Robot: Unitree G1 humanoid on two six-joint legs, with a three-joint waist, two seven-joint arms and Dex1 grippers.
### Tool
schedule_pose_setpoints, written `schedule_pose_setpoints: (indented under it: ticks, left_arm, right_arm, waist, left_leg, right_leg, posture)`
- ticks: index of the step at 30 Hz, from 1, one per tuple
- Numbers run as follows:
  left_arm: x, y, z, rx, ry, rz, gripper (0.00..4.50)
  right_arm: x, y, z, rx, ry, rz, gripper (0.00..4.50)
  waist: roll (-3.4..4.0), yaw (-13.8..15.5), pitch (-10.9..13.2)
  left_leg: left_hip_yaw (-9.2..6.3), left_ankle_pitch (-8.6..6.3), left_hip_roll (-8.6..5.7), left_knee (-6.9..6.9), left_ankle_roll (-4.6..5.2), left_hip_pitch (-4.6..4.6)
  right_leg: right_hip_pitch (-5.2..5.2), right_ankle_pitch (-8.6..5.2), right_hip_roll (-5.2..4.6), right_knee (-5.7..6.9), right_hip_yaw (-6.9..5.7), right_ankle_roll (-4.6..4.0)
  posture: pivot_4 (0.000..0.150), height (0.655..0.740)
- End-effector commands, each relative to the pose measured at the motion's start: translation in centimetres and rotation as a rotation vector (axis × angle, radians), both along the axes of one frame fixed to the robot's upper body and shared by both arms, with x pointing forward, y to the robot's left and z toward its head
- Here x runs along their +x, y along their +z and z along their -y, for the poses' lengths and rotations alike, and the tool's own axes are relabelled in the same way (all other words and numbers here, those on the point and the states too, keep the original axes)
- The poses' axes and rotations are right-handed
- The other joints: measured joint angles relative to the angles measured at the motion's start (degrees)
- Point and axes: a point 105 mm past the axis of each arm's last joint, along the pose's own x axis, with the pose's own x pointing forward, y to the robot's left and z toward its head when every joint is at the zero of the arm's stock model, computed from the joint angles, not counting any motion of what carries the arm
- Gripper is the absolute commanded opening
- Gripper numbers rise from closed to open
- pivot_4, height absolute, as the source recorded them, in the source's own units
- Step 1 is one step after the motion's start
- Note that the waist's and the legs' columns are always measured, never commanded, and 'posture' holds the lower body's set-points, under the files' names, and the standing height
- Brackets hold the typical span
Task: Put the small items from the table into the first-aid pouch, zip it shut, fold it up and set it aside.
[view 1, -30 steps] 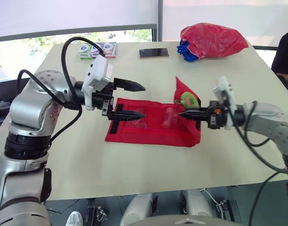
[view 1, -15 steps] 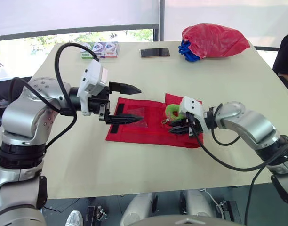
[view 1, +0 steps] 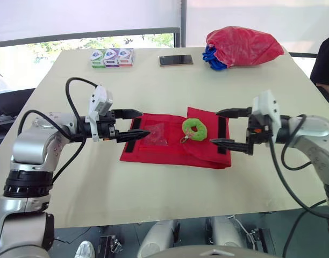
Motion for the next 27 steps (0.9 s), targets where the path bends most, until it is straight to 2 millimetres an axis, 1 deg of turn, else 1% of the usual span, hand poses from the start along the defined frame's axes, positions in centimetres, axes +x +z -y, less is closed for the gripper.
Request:
schedule_pose_setpoints:
  ticks: [1, 3, 5, 8, 10, 12, 14, 17, 18, 19, 22, 27]
  left_arm:
    - [1.6, 1.1, -1.6, -0.086, 0.131, 0.018, 4.50]
    - [3.0, 0.5, -3.0, -0.124, 0.246, -0.023, 4.50]
    - [3.6, -0.4, -3.8, -0.141, 0.302, -0.071, 4.50]
    - [3.8, -1.6, -4.0, -0.211, 0.315, -0.179, 4.50]
    - [3.8, -3.3, -3.9, -0.237, 0.317, -0.266, 4.50]
    - [4.1, -4.9, -4.2, -0.215, 0.357, -0.305, 4.50]
    - [4.4, -5.6, -4.4, -0.228, 0.389, -0.340, 4.50]
    - [4.3, -6.5, -4.5, -0.243, 0.400, -0.415, 4.50]
    - [4.5, -6.9, -4.9, -0.230, 0.435, -0.424, 4.50]
    - [4.5, -7.0, -5.0, -0.247, 0.444, -0.452, 4.50]
    - [3.7, -6.7, -4.4, -0.286, 0.388, -0.515, 4.50]
    - [1.6, -6.6, -3.1, -0.343, 0.273, -0.681, 4.50]
  right_arm:
    - [-0.7, 2.1, 0.1, 0.008, -0.002, 0.060, 4.47]
    - [-0.9, 2.6, 0.0, 0.007, -0.009, 0.068, 4.47]
    - [-1.0, 3.1, -0.4, 0.015, -0.008, 0.075, 4.47]
    - [-1.2, 3.8, -1.0, 0.038, 0.004, 0.090, 4.47]
    - [-1.2, 4.1, -1.4, 0.048, 0.012, 0.098, 4.47]
    - [-1.2, 4.3, -1.6, 0.050, 0.014, 0.099, 4.47]
    - [-1.2, 4.2, -1.7, 0.049, 0.009, 0.097, 4.47]
    - [-1.4, 4.3, -1.8, 0.057, 0.008, 0.085, 4.47]
    - [-1.5, 4.3, -1.9, 0.059, 0.009, 0.085, 4.47]
    - [-1.6, 4.3, -1.9, 0.061, 0.009, 0.085, 4.47]
    - [-1.7, 4.3, -1.9, 0.065, 0.005, 0.086, 4.47]
    - [-1.8, 4.0, -1.6, 0.060, 0.004, 0.075, 4.47]
  waist:
    - [0.00, 0.10, 0.00]
    - [0.00, 0.18, 0.00]
    - [-0.02, 0.17, -0.01]
    - [-0.02, -0.06, -0.02]
    - [-0.03, -0.08, -0.02]
    - [-0.04, -0.08, -0.03]
    - [-0.08, -0.07, -0.05]
    - [-0.10, 0.03, -0.06]
    - [-0.10, 0.02, -0.06]
    - [-0.10, -0.02, -0.07]
    - [-0.10, -0.08, -0.07]
    - [-0.10, -0.24, -0.07]
  left_leg:
    - [0.01, 0.00, -0.01, 0.00, 0.00, 0.00]
    - [-0.01, 0.00, -0.01, 0.01, 0.00, 0.00]
    - [-0.01, 0.00, -0.01, 0.01, 0.00, 0.00]
    - [0.01, 0.00, -0.01, 0.01, 0.00, -0.01]
    - [0.01, 0.00, -0.01, 0.01, 0.00, -0.02]
    - [0.01, 0.00, -0.01, 0.01, 0.00, -0.01]
    - [0.01, 0.00, -0.02, 0.01, 0.00, -0.01]
    - [-0.01, 0.01, -0.02, 0.03, 0.00, -0.03]
    - [0.00, 0.00, -0.03, 0.03, 0.00, -0.02]
    - [0.00, 0.00, -0.03, 0.03, 0.00, -0.02]
    - [0.00, 0.00, -0.03, 0.03, 0.00, 0.00]
    - [0.02, 0.00, -0.03, 0.03, 0.00, 0.00]
  right_leg:
    - [0.00, 0.00, -0.01, 0.00, 0.00, 0.00]
    - [0.00, 0.00, -0.10, 0.01, -0.01, 0.00]
    - [0.00, 0.00, -0.13, 0.02, -0.01, 0.00]
    - [0.00, 0.00, -0.16, 0.01, 0.01, 0.00]
    - [0.00, 0.00, -0.15, 0.01, 0.01, 0.00]
    - [0.00, 0.00, -0.15, 0.02, 0.01, 0.00]
    - [0.00, 0.01, -0.15, 0.02, 0.01, 0.00]
    - [0.00, 0.00, -0.16, 0.03, -0.02, 0.00]
    - [0.00, 0.00, -0.18, 0.04, 0.00, 0.00]
    - [0.00, 0.01, -0.17, 0.04, 0.01, 0.00]
    - [0.00, 0.00, -0.17, 0.05, 0.01, 0.00]
    - [0.00, 0.00, -0.16, 0.06, 0.04, 0.00]
  posture:
    - [0.150, 0.7400]
    - [0.150, 0.7400]
    - [0.150, 0.7400]
    - [0.150, 0.7400]
    - [0.150, 0.7400]
    - [0.150, 0.7400]
    - [0.150, 0.7400]
    - [0.150, 0.7400]
    - [0.150, 0.7400]
    - [0.150, 0.7400]
    - [0.150, 0.7400]
    - [0.150, 0.7400]
